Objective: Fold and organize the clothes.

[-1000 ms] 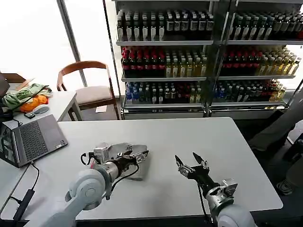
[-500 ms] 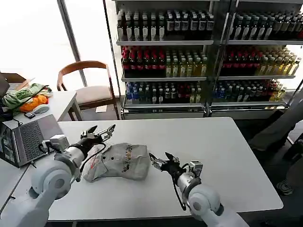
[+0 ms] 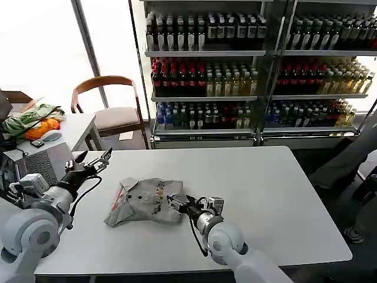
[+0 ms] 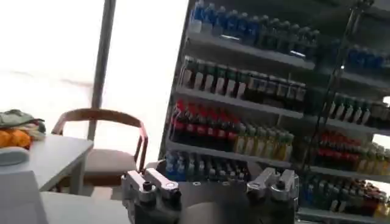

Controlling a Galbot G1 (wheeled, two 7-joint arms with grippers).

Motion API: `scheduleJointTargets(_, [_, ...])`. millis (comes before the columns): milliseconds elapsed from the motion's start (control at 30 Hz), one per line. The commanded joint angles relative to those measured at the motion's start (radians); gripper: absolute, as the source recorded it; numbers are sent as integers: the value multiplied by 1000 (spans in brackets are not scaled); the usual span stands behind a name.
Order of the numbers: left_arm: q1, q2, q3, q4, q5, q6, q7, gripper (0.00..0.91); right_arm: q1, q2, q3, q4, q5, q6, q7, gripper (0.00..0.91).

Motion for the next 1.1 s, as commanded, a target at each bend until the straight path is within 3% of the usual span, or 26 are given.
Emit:
scheduleJointTargets(33, [57,0,-88,-19,7,-14,20,907,39,68,-45,-107,-13,2,9,907])
scheduleJointTargets(233, [61,-2,-94,-24,-5,-13,17,907,34,70,-49,-108,-24,1,21,907])
scheduleJointTargets(267, [62,-4,-93,-25,-5,-13,16,907,31,70,-47,-107,-23,1,18,816])
scheduleJointTargets(300, [63,-5,-90,-26,-5,-13,16,907,30,70,-47,-106,-26,1,19,665])
scheduleJointTargets(333, [64,-6,-89,-27,-5,-13,15,907,28,71,-47,-106,-31,4,20,60])
scheduleJointTargets(367, [65,-7,-87,-28,-4,-13,15,907,26,70,-45,-106,-31,9,16,0])
scheduleJointTargets(900, [63,-8,-83,-27,-10,-12,9,907,8,49,-37,-87,-36,10,6,0])
scheduleJointTargets(1100, [63,-6,-84,-24,-11,-11,9,907,-5,3,-22,-25,-36,-16,-9,0])
